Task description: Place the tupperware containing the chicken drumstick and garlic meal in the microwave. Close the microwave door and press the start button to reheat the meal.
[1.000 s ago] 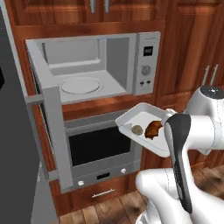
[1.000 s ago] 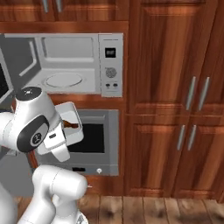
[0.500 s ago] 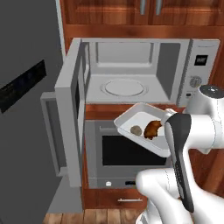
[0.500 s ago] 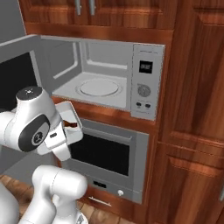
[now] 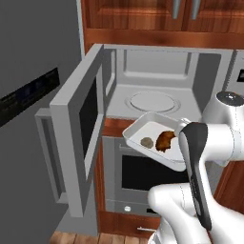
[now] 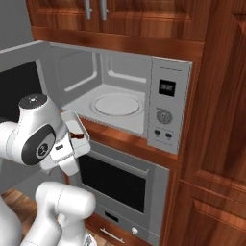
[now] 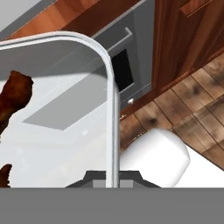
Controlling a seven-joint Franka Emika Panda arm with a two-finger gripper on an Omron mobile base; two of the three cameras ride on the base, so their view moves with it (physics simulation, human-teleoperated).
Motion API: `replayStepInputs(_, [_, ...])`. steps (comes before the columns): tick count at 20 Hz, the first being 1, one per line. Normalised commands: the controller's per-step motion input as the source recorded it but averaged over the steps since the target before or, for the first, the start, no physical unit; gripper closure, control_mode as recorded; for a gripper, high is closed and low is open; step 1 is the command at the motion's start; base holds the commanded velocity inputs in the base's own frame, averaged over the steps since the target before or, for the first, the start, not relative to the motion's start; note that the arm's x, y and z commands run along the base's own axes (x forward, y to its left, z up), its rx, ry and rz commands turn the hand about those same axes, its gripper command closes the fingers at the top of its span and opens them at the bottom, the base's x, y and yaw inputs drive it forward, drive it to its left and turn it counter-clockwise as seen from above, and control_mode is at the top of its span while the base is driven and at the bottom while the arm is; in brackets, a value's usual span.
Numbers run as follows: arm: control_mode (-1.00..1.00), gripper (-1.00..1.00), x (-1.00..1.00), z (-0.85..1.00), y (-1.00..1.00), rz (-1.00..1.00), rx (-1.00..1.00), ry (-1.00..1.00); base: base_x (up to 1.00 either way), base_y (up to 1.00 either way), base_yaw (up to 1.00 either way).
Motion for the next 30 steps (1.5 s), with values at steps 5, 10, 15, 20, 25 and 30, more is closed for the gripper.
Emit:
replayStepInputs(5, [1.0,1.0,0.0,0.0,0.0,0.0,0.0,0.0,0.05,-0.21,0.14])
replayStepInputs(10, [1.0,1.0,0.0,0.0,0.0,0.0,0.0,0.0,0.0,-0.12,0.05])
replayStepInputs(15, [1.0,1.0,0.0,0.0,0.0,0.0,0.0,0.0,0.14,-0.06,0.0])
replayStepInputs(20, [1.0,1.0,0.0,0.0,0.0,0.0,0.0,0.0,0.19,-0.08,0.0])
replayStepInputs(25, [-1.0,1.0,0.08,0.0,-0.04,0.0,0.0,-0.01,0.1,-0.03,0.0])
replayStepInputs(30, [-1.0,1.0,0.34,0.0,-0.24,0.0,0.0,-0.03,0.0,0.0,0.0])
